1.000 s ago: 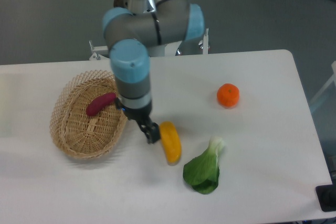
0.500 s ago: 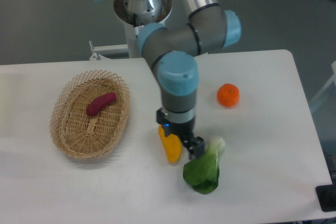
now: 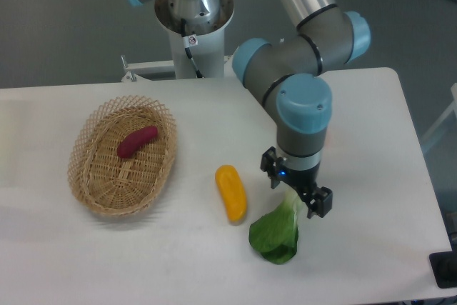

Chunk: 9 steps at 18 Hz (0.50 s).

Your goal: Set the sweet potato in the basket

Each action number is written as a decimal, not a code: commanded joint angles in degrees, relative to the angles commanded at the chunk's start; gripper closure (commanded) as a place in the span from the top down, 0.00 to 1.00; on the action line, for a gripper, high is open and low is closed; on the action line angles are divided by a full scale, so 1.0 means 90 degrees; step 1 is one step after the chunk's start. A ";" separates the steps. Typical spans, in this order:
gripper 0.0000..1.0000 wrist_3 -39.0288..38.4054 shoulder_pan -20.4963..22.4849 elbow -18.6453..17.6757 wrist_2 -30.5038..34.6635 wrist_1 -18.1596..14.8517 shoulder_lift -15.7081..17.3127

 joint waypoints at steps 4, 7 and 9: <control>1.00 0.0068 0.0049 0.0000 0.0000 0.0010 -0.0049; 1.00 0.0234 0.0175 0.0020 0.0000 0.0010 -0.0098; 1.00 0.0332 0.0254 0.0039 0.0000 0.0000 -0.0117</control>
